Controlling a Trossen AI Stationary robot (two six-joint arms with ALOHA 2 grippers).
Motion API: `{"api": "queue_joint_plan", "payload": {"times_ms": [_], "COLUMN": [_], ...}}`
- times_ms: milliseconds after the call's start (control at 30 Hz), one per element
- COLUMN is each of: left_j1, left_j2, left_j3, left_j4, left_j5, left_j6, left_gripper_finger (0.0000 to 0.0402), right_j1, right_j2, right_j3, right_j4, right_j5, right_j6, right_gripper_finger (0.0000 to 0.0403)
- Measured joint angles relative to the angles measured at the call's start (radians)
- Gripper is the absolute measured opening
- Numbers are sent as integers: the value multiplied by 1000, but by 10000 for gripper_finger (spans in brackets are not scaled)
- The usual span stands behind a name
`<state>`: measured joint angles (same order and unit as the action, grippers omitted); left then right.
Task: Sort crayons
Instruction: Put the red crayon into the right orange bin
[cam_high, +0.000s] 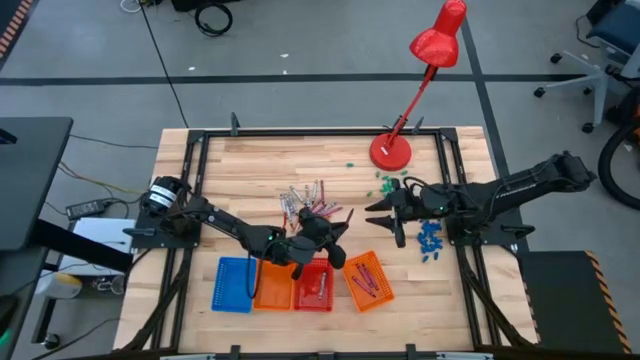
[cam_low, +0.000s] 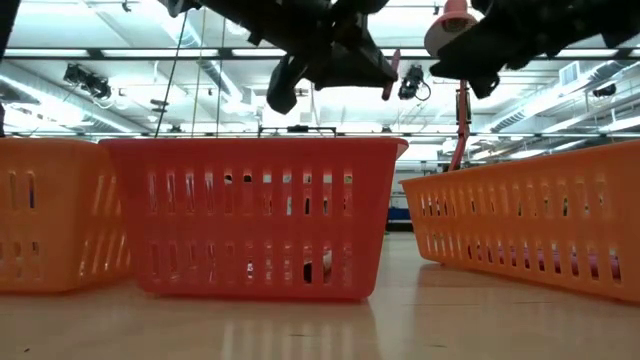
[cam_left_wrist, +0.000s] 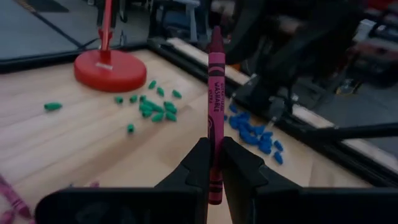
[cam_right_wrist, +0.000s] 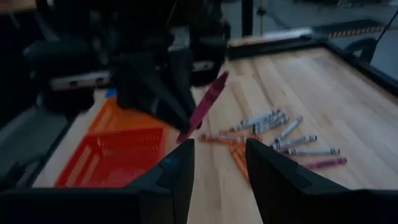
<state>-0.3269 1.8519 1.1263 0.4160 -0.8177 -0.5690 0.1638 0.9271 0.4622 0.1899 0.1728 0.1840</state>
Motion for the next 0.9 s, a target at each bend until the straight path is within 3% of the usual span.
{"api": "queue_joint_plan", "payload": {"times_ms": [667,900], "left_j1": [16,16], "left_j2": [-1,-1], "left_j3": [0,0], "left_j4": [90,90], "left_j5": [3,3], "left_j6": [92,109], "left_gripper_finger": [37,37], "right_j1": [-28,-62], "right_j2": [191,234], "right_j3": [-41,-41], "right_j4": [387,488], "right_j5": [-49,-145], "right_j6": [8,8], "right_gripper_finger": [156,154]}}
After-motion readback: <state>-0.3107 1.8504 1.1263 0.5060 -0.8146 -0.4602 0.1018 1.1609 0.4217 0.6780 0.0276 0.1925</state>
